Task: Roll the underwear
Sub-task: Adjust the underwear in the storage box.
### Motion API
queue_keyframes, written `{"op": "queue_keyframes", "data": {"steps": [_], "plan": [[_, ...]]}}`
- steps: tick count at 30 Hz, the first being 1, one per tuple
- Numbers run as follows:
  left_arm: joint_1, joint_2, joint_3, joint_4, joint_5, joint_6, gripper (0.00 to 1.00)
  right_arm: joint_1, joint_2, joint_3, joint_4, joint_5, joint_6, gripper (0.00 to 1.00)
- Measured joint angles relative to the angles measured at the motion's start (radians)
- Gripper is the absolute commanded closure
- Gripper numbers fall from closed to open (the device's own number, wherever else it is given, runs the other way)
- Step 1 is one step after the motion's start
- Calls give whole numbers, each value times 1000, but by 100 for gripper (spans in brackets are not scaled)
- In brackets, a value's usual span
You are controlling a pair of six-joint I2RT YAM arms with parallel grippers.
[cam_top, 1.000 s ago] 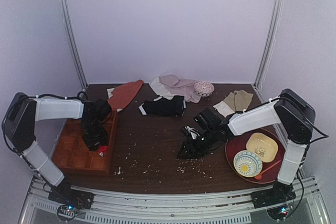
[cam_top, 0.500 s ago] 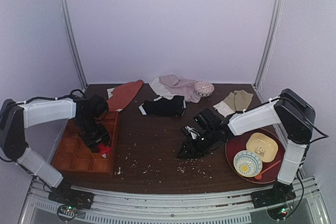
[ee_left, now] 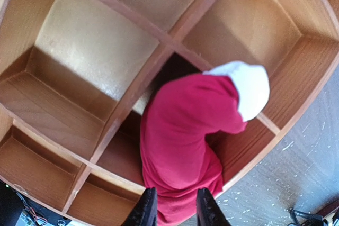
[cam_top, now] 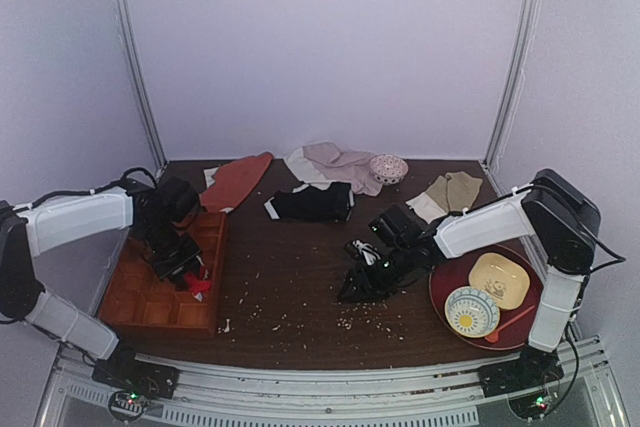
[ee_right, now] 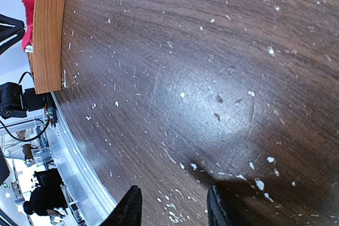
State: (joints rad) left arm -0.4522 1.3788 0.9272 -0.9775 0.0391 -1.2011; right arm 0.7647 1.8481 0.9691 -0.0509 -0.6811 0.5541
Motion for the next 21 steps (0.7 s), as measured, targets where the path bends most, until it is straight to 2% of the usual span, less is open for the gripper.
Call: {"op": "queue_keyframes", "data": {"steps": [2, 7, 21], "plan": [[-7, 0, -5, 1, 6, -1, 82, 0, 1, 0, 2, -1, 0, 57], [-17, 10, -31, 27, 23, -9, 90, 0, 5, 1, 10, -4, 2, 57], [-16, 140, -26, 106, 54, -27, 92, 0, 5, 1, 10, -4, 3, 57]]}}
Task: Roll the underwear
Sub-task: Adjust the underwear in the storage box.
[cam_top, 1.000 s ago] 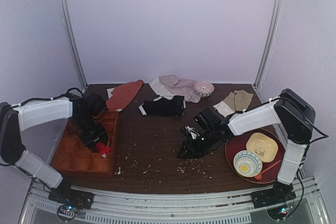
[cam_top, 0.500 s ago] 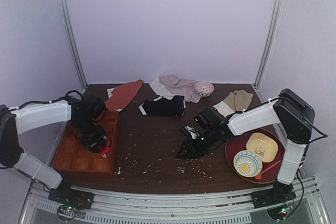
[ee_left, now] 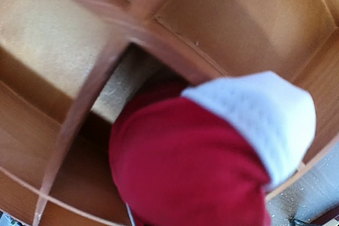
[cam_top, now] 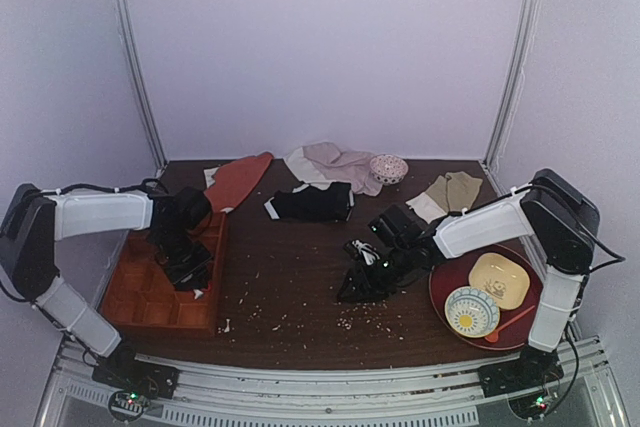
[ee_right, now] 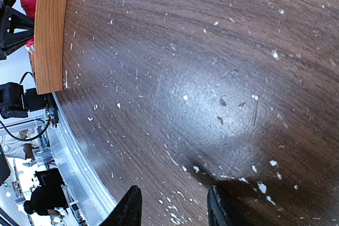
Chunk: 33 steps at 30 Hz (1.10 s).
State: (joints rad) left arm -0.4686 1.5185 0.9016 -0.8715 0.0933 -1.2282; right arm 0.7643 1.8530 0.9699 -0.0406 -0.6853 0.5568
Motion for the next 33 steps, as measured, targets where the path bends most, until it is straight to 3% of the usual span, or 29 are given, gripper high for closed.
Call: {"op": "queue_keyframes", "data": {"steps": [5, 10, 13, 20, 23, 27, 33], "plan": [[0, 22, 5, 13, 17, -1, 85, 0, 0, 0, -1, 0, 0, 57], [0, -3, 9, 8, 14, 7, 72, 0, 0, 8, -18, 5, -3, 57], [0, -40, 23, -22, -4, 16, 61, 0, -3, 20, -45, 17, -5, 56], [-3, -177, 132, -64, -67, 82, 45, 0, -34, 43, -127, 100, -19, 55], [-4, -228, 154, -73, -111, 126, 46, 0, -71, 50, -156, 147, -26, 54], [11, -246, 155, -85, -151, 180, 62, 0, -114, 83, -185, 192, -31, 54], [41, -190, 112, -49, -153, 243, 64, 0, -118, 123, -205, 219, -29, 54]]}}
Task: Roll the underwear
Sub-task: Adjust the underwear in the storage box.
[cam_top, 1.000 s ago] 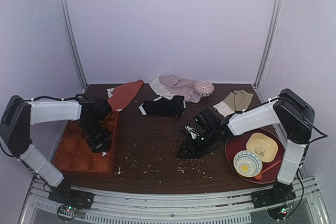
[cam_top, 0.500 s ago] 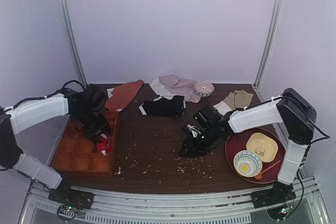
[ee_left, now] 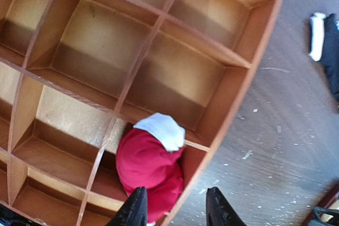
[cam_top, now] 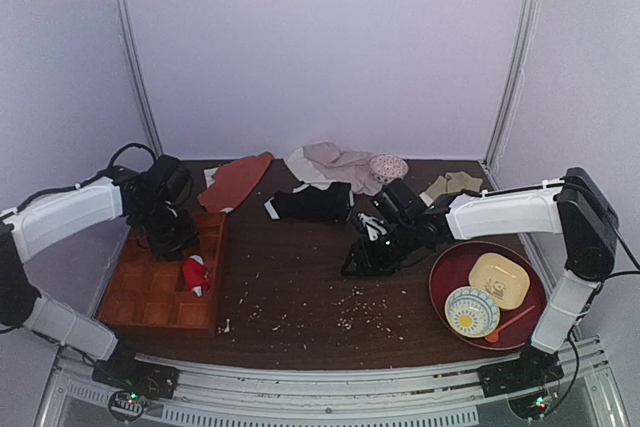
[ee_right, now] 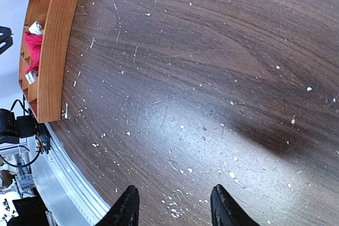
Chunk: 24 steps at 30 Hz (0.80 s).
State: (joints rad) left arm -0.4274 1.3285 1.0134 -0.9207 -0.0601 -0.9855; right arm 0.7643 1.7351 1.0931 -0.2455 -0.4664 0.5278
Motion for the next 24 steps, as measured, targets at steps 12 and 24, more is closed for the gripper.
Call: {"op": "queue_keyframes", "data": {"steps": [12, 24], "plan": [[25, 142, -42, 51, -17, 62, 88, 0, 0, -6, -14, 14, 19, 54], [40, 216, -34, 37, -27, 24, 92, 0, 0, -22, -13, 14, 26, 54]]}}
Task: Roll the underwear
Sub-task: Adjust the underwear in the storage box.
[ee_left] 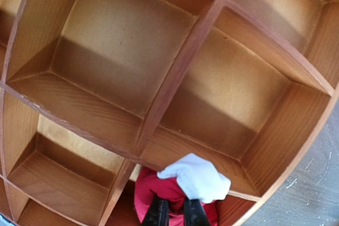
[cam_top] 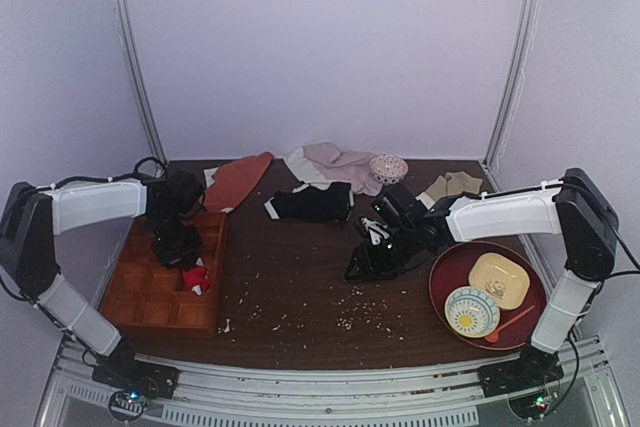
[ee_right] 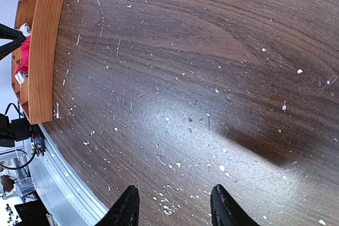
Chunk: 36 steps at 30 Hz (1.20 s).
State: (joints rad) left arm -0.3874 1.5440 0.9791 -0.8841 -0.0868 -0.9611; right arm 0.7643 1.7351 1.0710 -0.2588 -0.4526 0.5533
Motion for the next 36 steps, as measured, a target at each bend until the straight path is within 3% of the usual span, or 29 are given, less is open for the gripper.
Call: {"op": "queue_keyframes", "data": {"steps": [28, 36], "plan": [[126, 69, -14, 2, 206, -106, 93, 0, -60, -82, 71, 0, 31, 54], [122, 7, -33, 16, 175, -124, 79, 0, -89, -109, 82, 9, 30, 52]]}}
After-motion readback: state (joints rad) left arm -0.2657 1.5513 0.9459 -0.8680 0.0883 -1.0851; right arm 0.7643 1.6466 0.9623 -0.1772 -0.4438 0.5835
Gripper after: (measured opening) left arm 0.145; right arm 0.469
